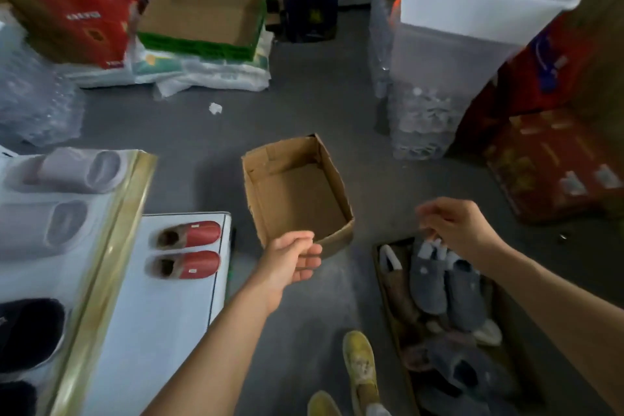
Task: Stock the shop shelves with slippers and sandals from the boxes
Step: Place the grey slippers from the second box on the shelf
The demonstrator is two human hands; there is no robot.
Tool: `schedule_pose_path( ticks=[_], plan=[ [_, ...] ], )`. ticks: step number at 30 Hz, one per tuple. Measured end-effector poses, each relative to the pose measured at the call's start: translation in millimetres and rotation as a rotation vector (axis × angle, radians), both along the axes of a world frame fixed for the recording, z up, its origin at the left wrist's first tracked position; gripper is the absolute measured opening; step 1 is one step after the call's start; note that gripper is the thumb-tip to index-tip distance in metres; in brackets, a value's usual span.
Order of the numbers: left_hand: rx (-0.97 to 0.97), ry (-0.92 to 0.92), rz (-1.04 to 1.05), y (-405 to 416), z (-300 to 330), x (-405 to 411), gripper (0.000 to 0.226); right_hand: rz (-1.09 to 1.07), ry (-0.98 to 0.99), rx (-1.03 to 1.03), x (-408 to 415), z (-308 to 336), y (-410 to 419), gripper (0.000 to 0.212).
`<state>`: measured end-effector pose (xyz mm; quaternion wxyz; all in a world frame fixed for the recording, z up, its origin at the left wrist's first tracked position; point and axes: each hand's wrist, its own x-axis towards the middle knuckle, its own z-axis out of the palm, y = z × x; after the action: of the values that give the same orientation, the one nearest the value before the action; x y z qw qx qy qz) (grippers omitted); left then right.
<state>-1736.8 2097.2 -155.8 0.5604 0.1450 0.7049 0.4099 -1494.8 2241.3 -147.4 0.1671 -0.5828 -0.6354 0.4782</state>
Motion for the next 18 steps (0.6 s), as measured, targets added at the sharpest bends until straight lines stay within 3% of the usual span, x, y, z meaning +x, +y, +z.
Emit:
schedule_pose_path(
  ticks=[9,18],
  plan=[
    [-0.205,-0.103,-0.17,1,-131,97,0.018,-0.346,-0.141,-0.218,165,-131,-47,0.017],
    [-0.287,-0.145,-0.271,30,-240,195,0.016,-0.556,-0.072,-0.431,241,-264,-76,0.016]
  ],
)
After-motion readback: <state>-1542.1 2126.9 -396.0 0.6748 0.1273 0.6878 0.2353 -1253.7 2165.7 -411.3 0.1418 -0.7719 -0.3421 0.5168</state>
